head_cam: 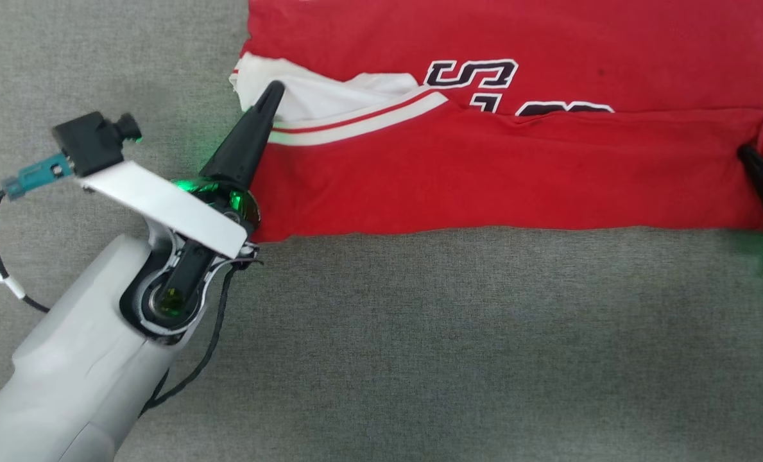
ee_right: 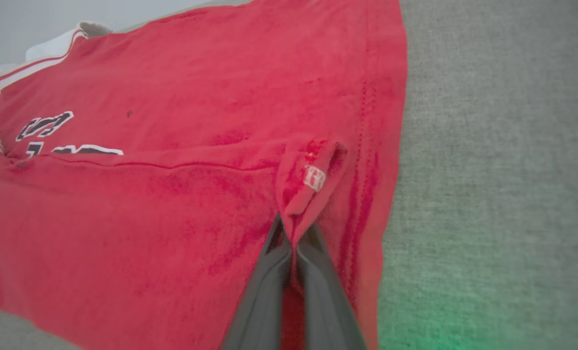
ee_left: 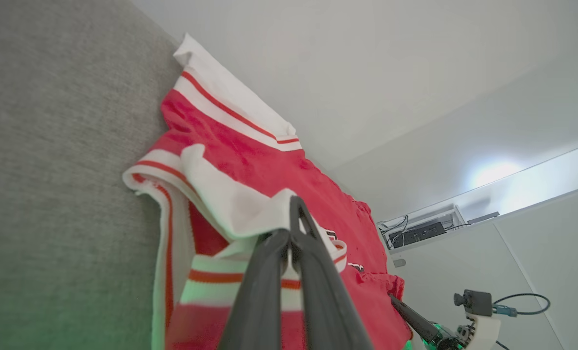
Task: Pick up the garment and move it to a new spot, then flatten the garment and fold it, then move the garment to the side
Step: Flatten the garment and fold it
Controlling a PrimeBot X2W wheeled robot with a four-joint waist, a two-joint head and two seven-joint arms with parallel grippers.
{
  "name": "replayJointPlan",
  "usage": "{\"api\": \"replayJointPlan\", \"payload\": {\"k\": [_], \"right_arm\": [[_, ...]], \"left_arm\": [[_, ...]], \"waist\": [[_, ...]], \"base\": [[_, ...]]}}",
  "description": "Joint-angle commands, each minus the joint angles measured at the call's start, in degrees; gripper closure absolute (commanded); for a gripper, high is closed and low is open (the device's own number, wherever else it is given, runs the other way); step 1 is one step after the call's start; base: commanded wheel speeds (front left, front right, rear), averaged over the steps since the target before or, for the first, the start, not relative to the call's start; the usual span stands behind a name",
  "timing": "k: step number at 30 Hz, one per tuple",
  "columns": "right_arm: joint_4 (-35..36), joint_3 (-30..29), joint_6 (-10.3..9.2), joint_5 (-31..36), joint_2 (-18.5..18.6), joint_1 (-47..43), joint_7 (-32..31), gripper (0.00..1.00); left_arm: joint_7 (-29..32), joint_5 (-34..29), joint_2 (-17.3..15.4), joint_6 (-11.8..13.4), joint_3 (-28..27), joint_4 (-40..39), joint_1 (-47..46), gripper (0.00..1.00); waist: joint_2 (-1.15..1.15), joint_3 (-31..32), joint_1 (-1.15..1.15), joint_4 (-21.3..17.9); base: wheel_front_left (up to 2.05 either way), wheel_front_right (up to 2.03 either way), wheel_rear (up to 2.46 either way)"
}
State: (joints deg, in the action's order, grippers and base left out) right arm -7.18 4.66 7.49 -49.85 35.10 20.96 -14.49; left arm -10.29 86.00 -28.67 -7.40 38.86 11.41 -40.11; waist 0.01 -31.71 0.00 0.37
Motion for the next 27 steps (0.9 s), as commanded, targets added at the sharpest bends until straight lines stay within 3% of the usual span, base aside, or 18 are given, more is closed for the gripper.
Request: {"api": "replayJointPlan", "payload": {"k": [1,7,8,9,10,11,12,16,20,24,27], "right_arm": [[-0.72,0.83,-0.01,0.51,-0.37,0.39,0.21,1.0],[-2.61,3.26,-0.01,0.75,-0.62,1.72,1.5,1.0],[-2.71,3.55,-0.01,0.69,-0.55,1.89,1.85,1.0],[-2.78,3.9,-0.01,0.65,-0.51,2.06,2.25,0.96],[-2.9,4.26,-0.01,0.87,-0.4,2.08,2.67,0.66],[-3.02,4.51,-0.01,1.16,-0.27,2.11,3.2,0.36],[-3.2,4.62,-0.01,1.38,-0.17,2.07,3.68,0.0],[-3.44,5.05,0.0,1.62,0.01,1.24,5.3,0.0],[-3.33,4.74,0.0,1.67,0.32,-0.35,6.31,0.0],[-3.11,3.62,0.0,1.62,0.35,-2.0,6.77,0.0],[-2.7,3.06,0.0,1.85,0.12,-2.68,6.77,0.0]], "left_arm": [[-0.1,-0.63,0.42,-0.12,1.04,2.1,-0.07,1.0],[-0.96,-4.26,0.57,0.03,4.53,8.94,-1.89,1.0],[-1.13,-4.96,0.36,0.05,4.99,9.77,-2.11,0.87],[-1.33,-5.93,-0.11,0.07,5.57,10.84,-2.34,0.58],[-1.46,-7.34,-0.74,0.12,6.39,11.78,-2.69,0.38],[-1.69,-7.7,-1.19,0.19,6.94,12.47,-2.86,0.07],[-1.78,-8.6,-1.7,0.21,7.64,12.95,-3.16,0.0],[-1.7,-12.08,-3.32,0.05,10.49,12.31,-4.87,0.0],[1.34,-14.68,-7.5,0.14,12.29,9.9,-7.5,0.0],[10.96,-16.47,-11.86,2.76,15.51,5.24,-9.55,0.0],[21.4,-15.32,-14.75,5.35,18.24,0.46,-11.05,0.0]], "waist": [[-0.01,-0.9,0.0,0.1],[-0.01,-1.11,0.0,-0.12],[-0.01,-0.89,0.0,-0.18],[-0.01,-0.61,0.0,-0.22],[-0.01,-0.22,0.0,-0.27],[-0.01,0.23,0.0,-0.3],[-0.01,0.78,0.0,-0.31],[-0.01,3.58,0.0,-0.02],[-0.01,6.71,0.0,0.5],[-0.01,8.97,0.0,0.91],[-0.01,9.63,0.0,0.91]], "base": [[0.0,0.0,0.0],[0.0,0.0,0.0],[0.0,0.0,0.0],[0.0,0.0,0.0],[0.0,0.0,0.0],[0.0,0.0,0.0],[0.0,0.0,0.0],[0.0,0.0,0.0],[0.0,0.0,0.0],[0.0,0.0,0.0],[0.0,0.0,0.0]]}}
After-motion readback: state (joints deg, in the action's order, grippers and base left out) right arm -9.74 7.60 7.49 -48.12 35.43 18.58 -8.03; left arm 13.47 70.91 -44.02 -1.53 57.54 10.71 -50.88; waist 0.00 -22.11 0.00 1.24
